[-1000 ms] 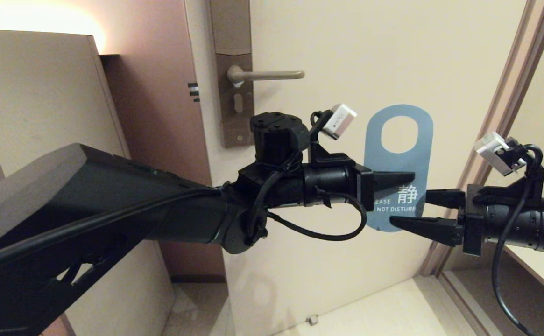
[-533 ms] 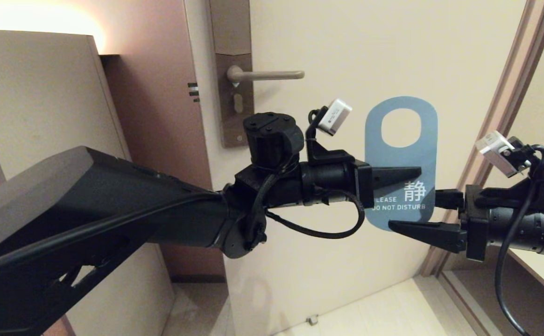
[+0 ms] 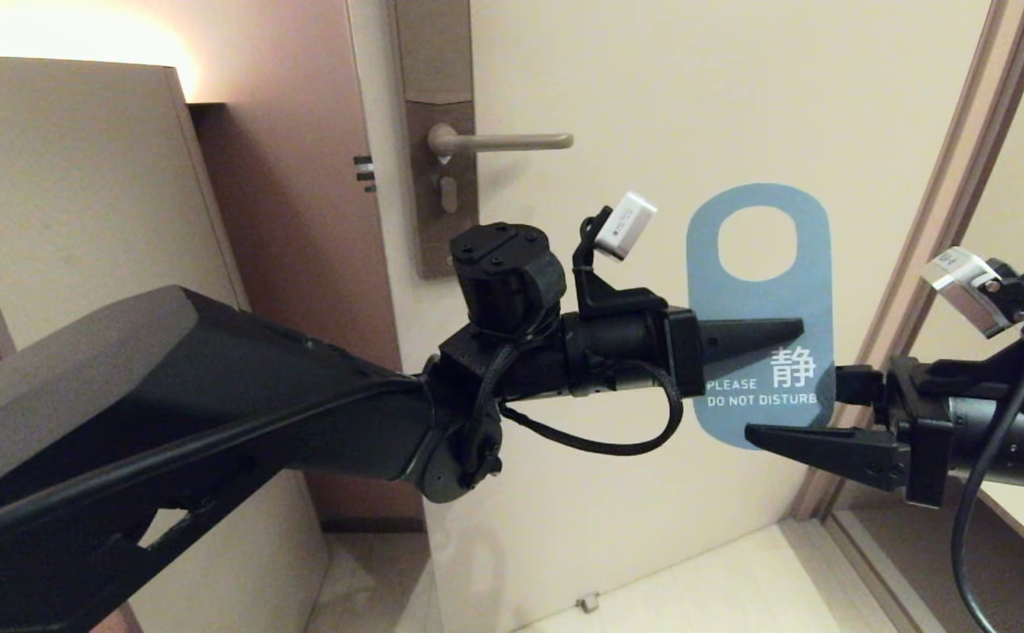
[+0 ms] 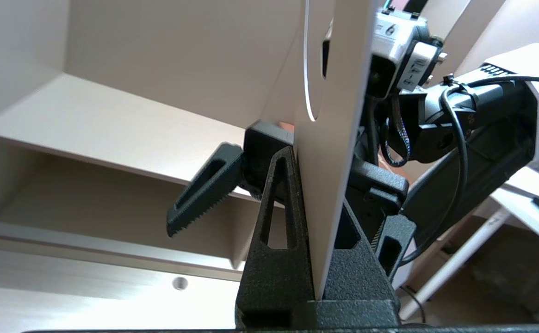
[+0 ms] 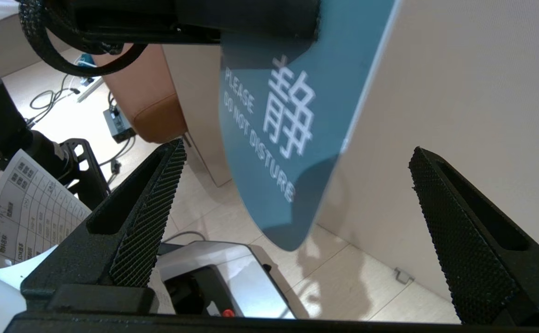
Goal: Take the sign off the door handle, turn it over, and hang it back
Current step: Hand it to the other hand
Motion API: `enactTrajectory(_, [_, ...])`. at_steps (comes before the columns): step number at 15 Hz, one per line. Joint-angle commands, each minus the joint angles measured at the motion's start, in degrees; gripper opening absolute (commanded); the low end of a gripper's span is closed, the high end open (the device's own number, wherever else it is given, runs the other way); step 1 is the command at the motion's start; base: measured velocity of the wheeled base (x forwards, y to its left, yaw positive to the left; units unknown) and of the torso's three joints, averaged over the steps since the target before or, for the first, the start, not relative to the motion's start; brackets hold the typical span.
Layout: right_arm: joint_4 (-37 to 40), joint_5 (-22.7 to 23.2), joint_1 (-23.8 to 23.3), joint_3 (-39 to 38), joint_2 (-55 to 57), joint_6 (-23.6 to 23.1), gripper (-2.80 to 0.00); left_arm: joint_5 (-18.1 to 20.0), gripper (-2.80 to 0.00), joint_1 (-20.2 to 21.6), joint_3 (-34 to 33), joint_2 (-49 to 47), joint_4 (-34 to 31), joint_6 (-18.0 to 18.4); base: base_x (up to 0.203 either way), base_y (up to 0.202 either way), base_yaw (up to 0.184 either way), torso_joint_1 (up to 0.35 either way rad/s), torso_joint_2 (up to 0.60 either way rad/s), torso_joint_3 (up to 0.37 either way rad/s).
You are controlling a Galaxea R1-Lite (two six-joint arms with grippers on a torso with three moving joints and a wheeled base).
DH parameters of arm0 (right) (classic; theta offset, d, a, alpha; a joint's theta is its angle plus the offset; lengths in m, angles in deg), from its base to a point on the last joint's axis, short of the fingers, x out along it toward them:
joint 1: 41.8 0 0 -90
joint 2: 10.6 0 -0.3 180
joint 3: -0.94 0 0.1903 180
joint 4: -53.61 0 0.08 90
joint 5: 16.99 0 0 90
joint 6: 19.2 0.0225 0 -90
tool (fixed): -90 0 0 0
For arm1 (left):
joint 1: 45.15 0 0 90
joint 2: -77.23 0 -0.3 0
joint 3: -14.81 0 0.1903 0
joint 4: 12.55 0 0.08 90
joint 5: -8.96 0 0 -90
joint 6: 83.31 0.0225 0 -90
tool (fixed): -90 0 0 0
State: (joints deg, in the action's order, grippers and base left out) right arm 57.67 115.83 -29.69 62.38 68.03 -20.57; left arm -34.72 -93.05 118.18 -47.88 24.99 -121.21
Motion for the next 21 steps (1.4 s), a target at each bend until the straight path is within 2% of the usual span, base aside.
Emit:
enactTrajectory(1, [-0.1,0.5,0.0,-0.8,-0.5,0.0,0.0,0.2,-2.8,-0.3,-1.1,-0.5,1.7,-1.1,0.0,0.0,0.0,0.0,0.0,0.0])
enactTrajectory(3, [-0.1,2.2,0.0,-1.1,-0.7,0.1,0.0,0.2,-2.8,-0.5,-1.6,-1.6,6.2,-3.9,0.0,0.0,0.0,0.0,0.0,0.0])
enactTrajectory(5, [-0.1,2.3,0.0,-1.1,-0.6,0.1,0.0,0.1,-2.8,-0.5,-1.7,-2.6,11.1,-7.7,0.0,0.0,0.0,0.0,0.0,0.0])
enactTrajectory(6, [-0.1,2.3,0.0,-1.2,-0.5,0.1,0.0,0.0,-2.8,-0.5,-1.8,-2.8,11.9,-8.5,0.0,0.0,0.0,0.0,0.0,0.0])
enactTrajectory(21, [-0.2,2.1,-0.1,-1.0,-0.4,0.0,0.0,0.0,-2.8,-0.5,-5.0,-2.4,12.1,-8.1,0.0,0.0,0.0,0.0,0.0,0.0])
